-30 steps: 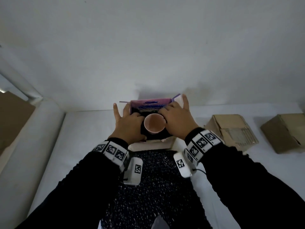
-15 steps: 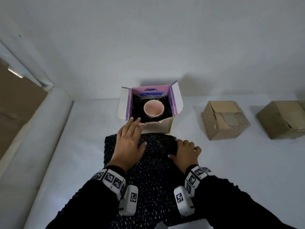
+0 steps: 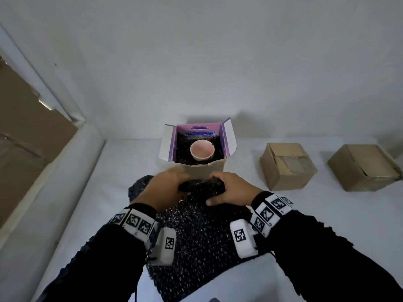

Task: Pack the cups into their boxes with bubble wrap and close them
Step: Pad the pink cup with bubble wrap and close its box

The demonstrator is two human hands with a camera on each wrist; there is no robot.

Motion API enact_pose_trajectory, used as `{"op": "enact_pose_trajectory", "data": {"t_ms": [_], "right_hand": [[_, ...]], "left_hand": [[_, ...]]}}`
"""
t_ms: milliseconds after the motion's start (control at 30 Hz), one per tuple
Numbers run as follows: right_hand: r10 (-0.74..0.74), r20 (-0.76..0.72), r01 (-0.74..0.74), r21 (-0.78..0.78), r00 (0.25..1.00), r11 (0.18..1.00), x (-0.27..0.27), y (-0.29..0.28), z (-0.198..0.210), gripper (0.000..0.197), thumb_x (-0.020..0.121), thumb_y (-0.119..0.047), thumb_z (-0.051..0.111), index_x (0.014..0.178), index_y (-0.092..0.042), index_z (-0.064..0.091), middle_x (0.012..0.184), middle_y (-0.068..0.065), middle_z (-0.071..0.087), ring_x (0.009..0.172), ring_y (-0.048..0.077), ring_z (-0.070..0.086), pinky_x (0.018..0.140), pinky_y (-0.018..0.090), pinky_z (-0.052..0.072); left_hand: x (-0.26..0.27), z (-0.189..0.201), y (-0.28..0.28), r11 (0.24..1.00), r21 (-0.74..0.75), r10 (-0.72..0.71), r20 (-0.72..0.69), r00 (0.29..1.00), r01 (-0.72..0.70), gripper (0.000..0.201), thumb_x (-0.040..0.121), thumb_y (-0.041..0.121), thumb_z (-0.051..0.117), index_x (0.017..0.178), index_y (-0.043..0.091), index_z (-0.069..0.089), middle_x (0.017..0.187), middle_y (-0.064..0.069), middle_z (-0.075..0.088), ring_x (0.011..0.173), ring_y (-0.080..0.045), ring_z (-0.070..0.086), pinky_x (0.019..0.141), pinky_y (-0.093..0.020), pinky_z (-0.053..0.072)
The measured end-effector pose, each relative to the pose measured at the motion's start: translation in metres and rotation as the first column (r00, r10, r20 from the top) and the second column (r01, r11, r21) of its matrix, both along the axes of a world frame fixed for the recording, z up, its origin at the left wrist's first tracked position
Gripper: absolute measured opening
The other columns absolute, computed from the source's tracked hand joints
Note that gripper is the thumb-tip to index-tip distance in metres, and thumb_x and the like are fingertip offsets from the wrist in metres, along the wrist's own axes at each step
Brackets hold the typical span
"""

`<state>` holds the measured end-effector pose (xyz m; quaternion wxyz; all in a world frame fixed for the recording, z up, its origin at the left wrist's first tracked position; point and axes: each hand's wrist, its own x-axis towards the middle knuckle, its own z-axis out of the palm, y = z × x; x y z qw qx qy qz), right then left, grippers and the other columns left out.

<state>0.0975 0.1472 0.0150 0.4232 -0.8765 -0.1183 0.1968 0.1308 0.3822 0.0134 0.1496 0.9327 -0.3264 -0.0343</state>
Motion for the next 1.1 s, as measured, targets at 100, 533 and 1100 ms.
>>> {"op": "enact_pose_trajectory", "data": {"t_ms": [100, 533, 1100], "right_hand": [[0.032, -0.08, -0.047, -0.197, 0.996, 0.979, 0.003, -0.013, 0.025, 0.039, 0.068, -0.029, 0.088, 0.098, -0.02, 0.065, 0.103, -0.004, 0.07, 0.098, 0.015, 0.065, 0.09, 0.028, 0.049], [-0.23, 0.551, 0.32, -0.071, 0.802, 0.945, 0.066, -0.026, 0.158, 0.017, 0.085, -0.01, 0.066, 0.088, -0.023, 0.056, 0.096, 0.0, 0.062, 0.085, 0.02, 0.057, 0.073, 0.028, 0.042], [0.173, 0.756, 0.314, -0.453, 0.631, 0.835, 0.087, -0.001, 0.054, 0.033, 0.051, -0.009, 0.068, 0.077, -0.022, 0.054, 0.083, -0.002, 0.05, 0.081, 0.026, 0.049, 0.067, 0.032, 0.028]], "left_hand": [[0.006, 0.029, 0.006, 0.996, -0.026, 0.087, -0.006, 0.996, -0.087, 0.035, 0.078, 0.033, 0.072, 0.112, 0.03, 0.065, 0.104, 0.007, 0.063, 0.097, -0.019, 0.061, 0.078, -0.036, 0.052], [0.057, 0.168, 0.003, 0.854, -0.439, 0.414, 0.247, 0.876, -0.28, 0.029, 0.07, 0.015, 0.076, 0.098, 0.02, 0.071, 0.093, -0.002, 0.069, 0.077, -0.023, 0.065, 0.076, -0.034, 0.052], [0.084, 0.035, -0.005, 0.981, -0.045, 0.193, 0.133, 0.972, -0.189, 0.041, 0.086, 0.055, 0.045, 0.099, 0.027, 0.073, 0.119, -0.004, 0.055, 0.113, -0.031, 0.052, 0.092, -0.039, 0.042]]}}
